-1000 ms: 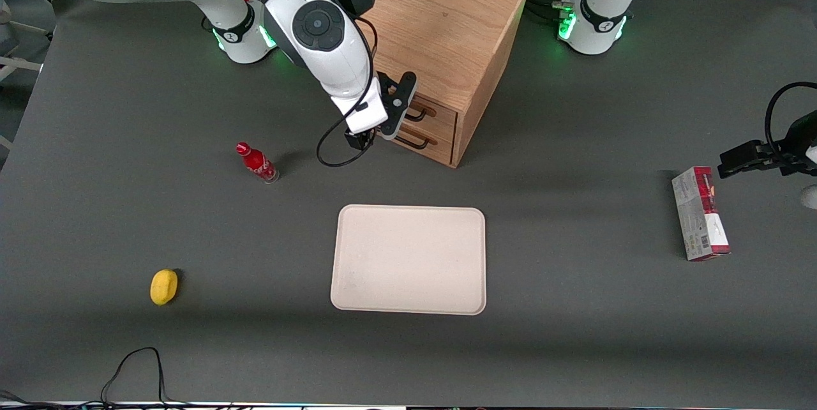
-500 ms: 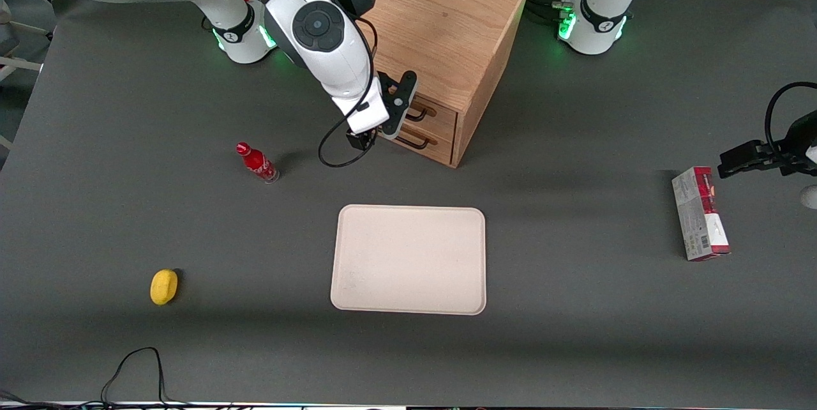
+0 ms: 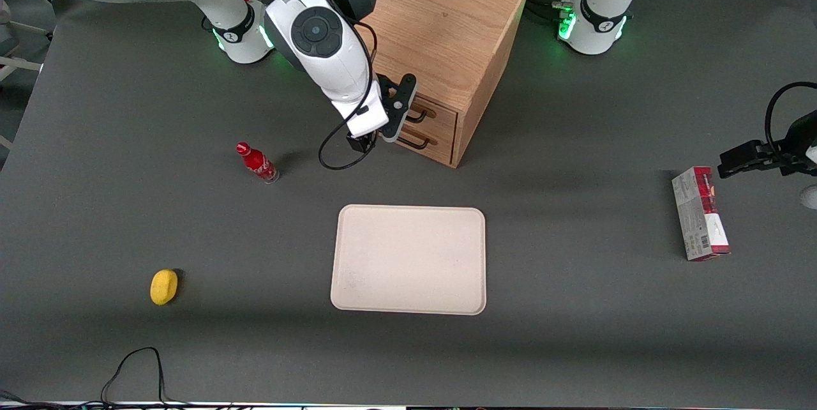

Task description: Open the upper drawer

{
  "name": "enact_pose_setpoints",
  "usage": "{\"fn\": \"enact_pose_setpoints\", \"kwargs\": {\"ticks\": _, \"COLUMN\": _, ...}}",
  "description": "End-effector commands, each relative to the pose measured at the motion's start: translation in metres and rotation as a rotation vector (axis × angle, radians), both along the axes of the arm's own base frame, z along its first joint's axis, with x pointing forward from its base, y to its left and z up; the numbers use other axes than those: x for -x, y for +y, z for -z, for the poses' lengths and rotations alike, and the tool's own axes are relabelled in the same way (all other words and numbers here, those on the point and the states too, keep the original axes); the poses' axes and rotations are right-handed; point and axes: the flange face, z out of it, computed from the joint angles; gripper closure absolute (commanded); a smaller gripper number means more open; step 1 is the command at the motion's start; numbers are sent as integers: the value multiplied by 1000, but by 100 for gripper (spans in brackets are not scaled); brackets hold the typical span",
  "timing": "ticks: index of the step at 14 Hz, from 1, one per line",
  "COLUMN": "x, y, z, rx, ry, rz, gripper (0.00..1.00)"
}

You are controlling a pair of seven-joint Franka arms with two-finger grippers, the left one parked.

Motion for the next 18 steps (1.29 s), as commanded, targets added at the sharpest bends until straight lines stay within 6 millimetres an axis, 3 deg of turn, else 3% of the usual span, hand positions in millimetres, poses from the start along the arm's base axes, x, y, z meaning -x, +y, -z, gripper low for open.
{"fn": "enact_pose_setpoints", "kwargs": {"ticks": 1, "x": -1, "y": 12, "z": 42, "rx": -9, "ry": 11, "rz": -54, "gripper": 0}}
{"fn": "enact_pose_setpoints", "kwargs": {"ticks": 11, "x": -4, "y": 13, "z": 26, "rx": -18, "ry": 3, "rz": -59, "gripper": 0}}
{"fn": "enact_pose_setpoints", "kwargs": {"ticks": 18, "x": -9, "y": 11, "z": -9, "rx": -23, "ry": 51, "rz": -70, "gripper": 0}}
